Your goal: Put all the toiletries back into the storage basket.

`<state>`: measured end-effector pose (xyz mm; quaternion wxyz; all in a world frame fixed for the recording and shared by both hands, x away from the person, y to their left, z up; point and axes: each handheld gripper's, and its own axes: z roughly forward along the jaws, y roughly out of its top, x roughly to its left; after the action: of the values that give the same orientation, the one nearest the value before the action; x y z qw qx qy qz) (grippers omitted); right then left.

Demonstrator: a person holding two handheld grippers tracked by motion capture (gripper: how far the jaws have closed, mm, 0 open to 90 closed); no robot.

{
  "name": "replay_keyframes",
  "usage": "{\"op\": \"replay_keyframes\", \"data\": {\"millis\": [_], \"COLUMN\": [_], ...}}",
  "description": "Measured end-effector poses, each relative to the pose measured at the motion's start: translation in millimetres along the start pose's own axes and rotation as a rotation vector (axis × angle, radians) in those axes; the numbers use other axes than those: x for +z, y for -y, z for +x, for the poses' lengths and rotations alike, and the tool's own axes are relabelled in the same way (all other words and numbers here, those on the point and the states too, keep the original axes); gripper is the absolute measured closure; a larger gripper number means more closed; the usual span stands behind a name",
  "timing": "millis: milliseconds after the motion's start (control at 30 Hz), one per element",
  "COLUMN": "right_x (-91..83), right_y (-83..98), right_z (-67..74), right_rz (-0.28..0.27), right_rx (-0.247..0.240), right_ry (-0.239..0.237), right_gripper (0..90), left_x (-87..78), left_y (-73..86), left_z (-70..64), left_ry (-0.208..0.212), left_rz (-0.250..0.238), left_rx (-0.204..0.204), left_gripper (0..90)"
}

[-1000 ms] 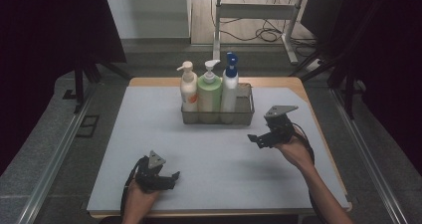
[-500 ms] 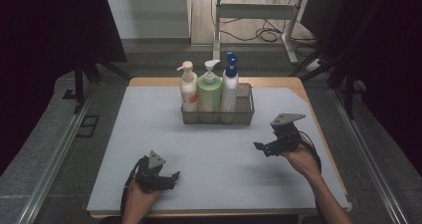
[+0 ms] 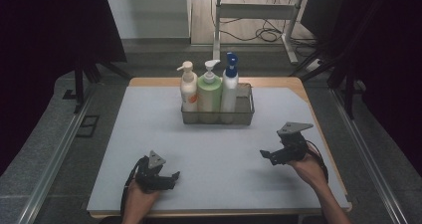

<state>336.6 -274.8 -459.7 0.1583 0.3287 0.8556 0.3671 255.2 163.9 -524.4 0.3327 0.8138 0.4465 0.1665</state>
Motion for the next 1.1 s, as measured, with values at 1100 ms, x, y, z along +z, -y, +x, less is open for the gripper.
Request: {"op": "replay_keyframes", "data": {"millis": [1100], "right_x": [16.6], "right_y": [68.0], "right_z": [14.7], "right_rz": [0.060], "right_rx": [0.040], "right_ry": [-0.003], "right_gripper": [0.1], "left_x": [0.1], "left_y": [0.0], "left_z": [-0.1], "left_ry": [0.000], "left_rz": [-0.001], "left_rx": [-0.001], "left_gripper": [12.7]}}
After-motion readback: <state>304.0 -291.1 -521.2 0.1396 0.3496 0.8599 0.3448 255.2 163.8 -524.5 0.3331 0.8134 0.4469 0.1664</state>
